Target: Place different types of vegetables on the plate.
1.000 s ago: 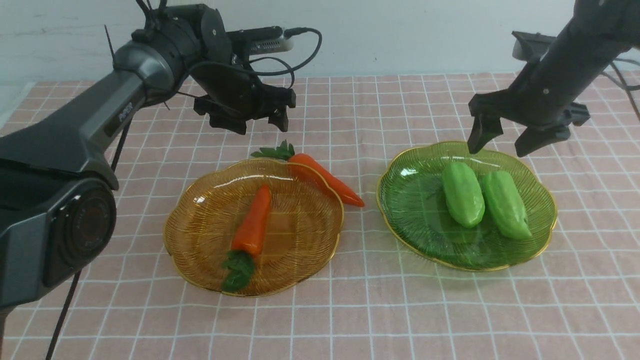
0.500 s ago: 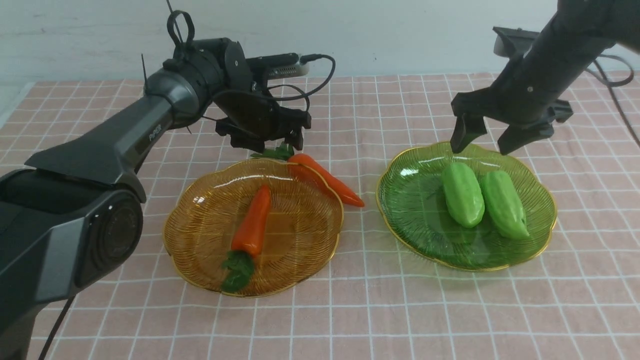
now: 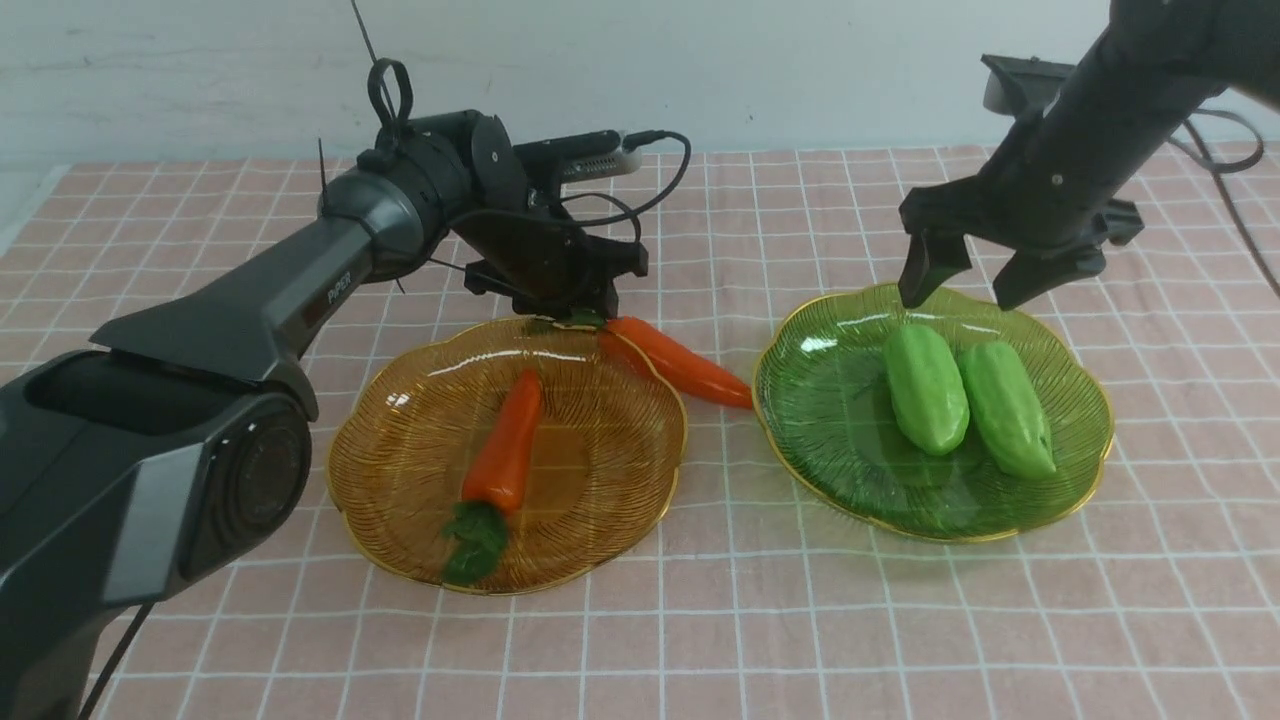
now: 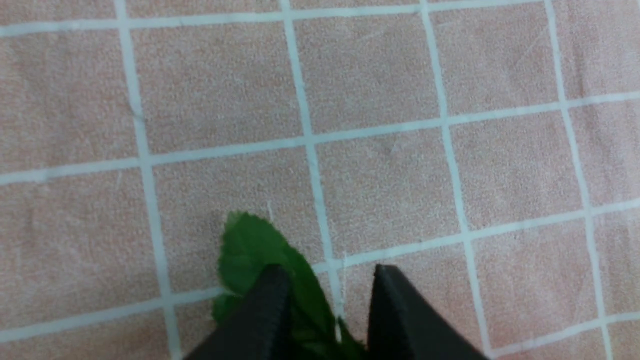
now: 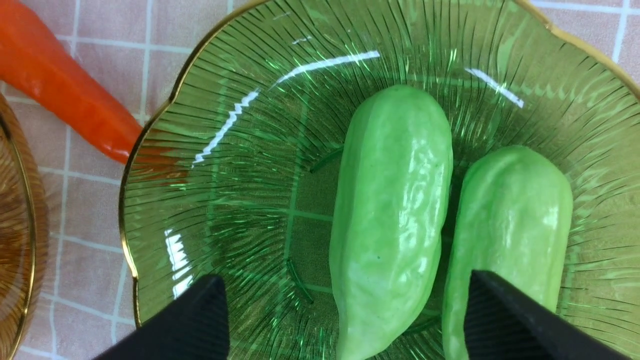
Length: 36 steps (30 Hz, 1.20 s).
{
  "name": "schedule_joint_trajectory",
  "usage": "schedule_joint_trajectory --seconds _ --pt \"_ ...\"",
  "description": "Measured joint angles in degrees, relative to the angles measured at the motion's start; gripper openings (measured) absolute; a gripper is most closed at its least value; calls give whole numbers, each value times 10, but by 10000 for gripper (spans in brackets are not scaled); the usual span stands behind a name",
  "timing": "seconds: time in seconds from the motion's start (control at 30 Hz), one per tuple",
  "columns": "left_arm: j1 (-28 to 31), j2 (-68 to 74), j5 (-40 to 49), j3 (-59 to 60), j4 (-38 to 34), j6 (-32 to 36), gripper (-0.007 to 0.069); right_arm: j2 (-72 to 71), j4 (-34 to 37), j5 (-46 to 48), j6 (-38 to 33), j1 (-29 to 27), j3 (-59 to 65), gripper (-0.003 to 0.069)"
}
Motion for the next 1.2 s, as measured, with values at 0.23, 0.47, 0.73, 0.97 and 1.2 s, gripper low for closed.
schedule_joint_trajectory --seconds 0.23,0.47,0.73,0.97,1.2 --pt "0 0 -4 0 -31 1 10 0 0 0 -1 0 0 576" --pt "0 0 -35 0 -91 15 -4 0 0 0 -1 0 0 576" --pt "0 -52 -42 0 -100 47 -4 -1 0 0 -1 0 0 576" --pt "4 -103 -22 8 -101 66 -4 -42 0 1 -8 0 0 576" --pt "4 -231 42 5 -100 93 -4 -131 0 5 -9 0 0 576"
